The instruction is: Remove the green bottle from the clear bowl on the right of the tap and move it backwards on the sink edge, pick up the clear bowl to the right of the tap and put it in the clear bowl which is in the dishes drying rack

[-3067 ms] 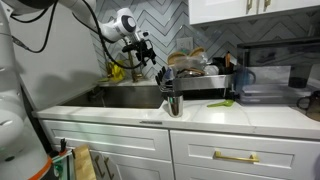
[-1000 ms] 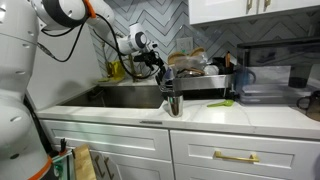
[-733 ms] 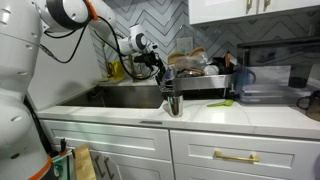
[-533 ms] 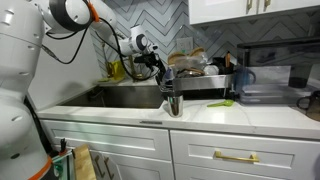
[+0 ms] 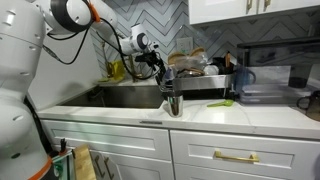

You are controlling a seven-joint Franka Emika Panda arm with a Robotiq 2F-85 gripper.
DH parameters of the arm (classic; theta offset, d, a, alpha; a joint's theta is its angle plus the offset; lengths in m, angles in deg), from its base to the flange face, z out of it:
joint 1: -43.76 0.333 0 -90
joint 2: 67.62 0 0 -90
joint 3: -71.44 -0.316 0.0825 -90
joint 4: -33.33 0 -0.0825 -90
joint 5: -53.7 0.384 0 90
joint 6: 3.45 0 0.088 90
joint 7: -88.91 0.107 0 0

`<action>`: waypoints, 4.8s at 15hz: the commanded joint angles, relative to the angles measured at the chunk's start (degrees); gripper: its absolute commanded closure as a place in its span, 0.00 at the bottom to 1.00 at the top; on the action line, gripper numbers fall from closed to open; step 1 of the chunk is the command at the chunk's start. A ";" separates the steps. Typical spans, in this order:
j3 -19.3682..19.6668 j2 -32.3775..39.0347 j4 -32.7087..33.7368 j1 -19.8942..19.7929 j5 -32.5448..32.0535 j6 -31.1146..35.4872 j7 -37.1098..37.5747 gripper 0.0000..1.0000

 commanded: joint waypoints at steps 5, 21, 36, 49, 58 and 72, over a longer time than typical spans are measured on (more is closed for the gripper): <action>1.57 1.17 1.16 2.23 0.47 -2.93 0.51 0.01; 3.18 3.09 5.24 5.05 -5.54 -8.81 0.16 0.28; 4.86 4.49 7.31 5.90 -6.57 -9.35 0.74 0.60; 5.15 4.08 7.37 5.78 -6.44 -9.06 1.03 0.93; 3.77 1.84 7.86 4.39 -3.58 -9.15 -0.60 0.93; -0.62 -12.00 1.01 2.46 6.34 -24.11 -7.40 0.93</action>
